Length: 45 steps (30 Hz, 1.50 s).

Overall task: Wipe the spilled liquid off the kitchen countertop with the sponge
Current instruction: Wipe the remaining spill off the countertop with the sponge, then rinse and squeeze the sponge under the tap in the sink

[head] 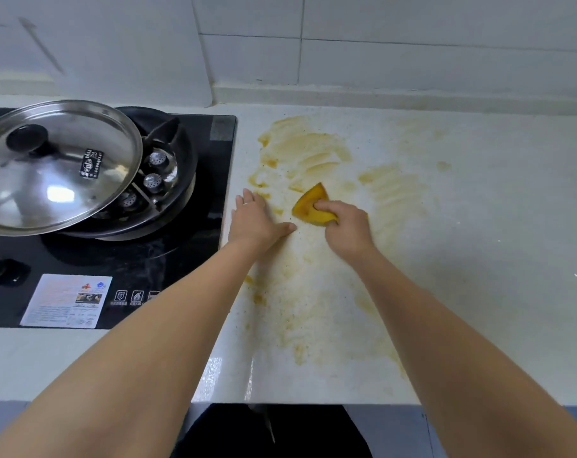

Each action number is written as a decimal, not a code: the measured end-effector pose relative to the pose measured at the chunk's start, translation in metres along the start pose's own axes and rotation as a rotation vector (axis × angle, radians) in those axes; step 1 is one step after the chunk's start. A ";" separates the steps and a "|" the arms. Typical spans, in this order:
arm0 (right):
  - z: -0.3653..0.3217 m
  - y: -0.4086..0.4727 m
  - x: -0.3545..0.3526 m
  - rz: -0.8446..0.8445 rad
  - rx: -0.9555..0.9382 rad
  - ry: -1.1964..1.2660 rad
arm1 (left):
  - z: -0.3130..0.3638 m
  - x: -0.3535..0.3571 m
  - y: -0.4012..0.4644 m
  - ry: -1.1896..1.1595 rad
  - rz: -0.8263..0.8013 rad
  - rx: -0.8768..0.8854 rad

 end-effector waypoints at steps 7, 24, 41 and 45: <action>0.019 -0.078 -0.046 0.301 0.284 0.619 | 0.059 0.007 -0.049 -0.541 -0.143 0.195; 0.167 -0.367 -0.311 0.948 0.443 0.771 | 0.384 0.158 -0.330 -0.540 -0.775 0.651; 0.408 -0.670 -0.598 1.371 0.635 0.750 | 0.730 0.367 -0.613 -0.174 -0.802 0.996; 0.453 -0.700 -0.652 1.474 0.680 0.724 | 0.809 0.408 -0.642 -0.101 -0.860 1.056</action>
Point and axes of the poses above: each hand's wrist, its own y-axis towards the middle knuckle, its own x-axis out of the palm, z = x × y, the point moved 9 cm from there along y, towards the middle knuckle, and after that the axes turned 11 degrees about y, right-handed, at the moved point
